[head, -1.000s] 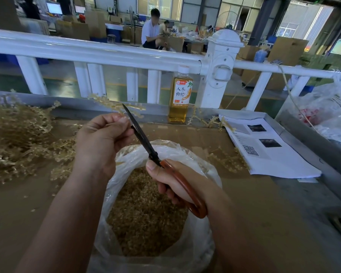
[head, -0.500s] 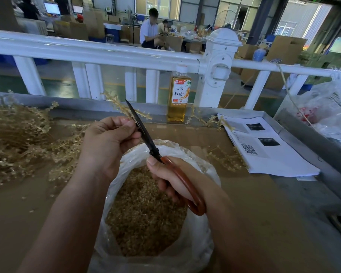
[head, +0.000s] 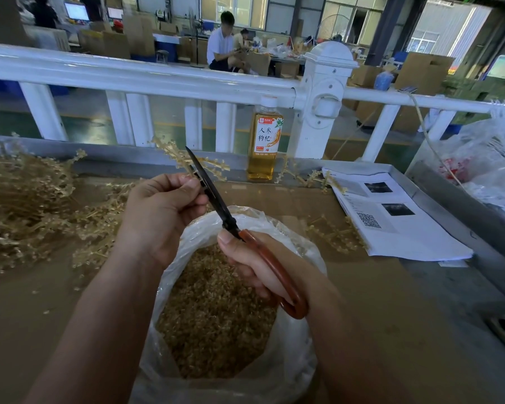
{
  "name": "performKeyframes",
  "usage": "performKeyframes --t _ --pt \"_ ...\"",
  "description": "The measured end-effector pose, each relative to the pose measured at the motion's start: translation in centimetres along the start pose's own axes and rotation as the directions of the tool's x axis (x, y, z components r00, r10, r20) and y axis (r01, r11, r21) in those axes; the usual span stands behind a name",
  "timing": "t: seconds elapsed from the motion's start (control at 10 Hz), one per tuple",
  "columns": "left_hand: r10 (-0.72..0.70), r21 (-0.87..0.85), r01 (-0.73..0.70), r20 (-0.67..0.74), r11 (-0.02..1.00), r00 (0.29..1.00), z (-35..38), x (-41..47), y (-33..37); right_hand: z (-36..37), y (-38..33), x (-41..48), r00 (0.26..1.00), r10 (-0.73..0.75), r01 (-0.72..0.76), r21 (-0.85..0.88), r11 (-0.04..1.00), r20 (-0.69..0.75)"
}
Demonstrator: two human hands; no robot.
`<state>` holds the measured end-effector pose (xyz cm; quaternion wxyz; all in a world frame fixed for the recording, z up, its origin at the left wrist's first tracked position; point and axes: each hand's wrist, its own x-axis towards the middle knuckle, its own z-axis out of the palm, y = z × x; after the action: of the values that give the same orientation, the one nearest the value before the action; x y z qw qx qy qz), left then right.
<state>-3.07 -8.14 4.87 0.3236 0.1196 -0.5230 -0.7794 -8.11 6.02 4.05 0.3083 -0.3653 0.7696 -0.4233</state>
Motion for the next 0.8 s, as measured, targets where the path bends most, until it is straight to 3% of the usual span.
performKeyframes --t 0.4,0.8 --pt "-0.003 0.011 0.003 0.011 1.000 1.000 0.12 -0.01 0.08 -0.55 -1.20 -0.74 0.996 0.082 -0.082 -0.010 0.997 0.029" --pt "-0.050 0.016 0.049 0.070 0.999 0.996 0.24 -0.39 0.59 -0.28 -0.37 -0.25 1.000 0.011 -0.010 -0.038 0.999 0.008"
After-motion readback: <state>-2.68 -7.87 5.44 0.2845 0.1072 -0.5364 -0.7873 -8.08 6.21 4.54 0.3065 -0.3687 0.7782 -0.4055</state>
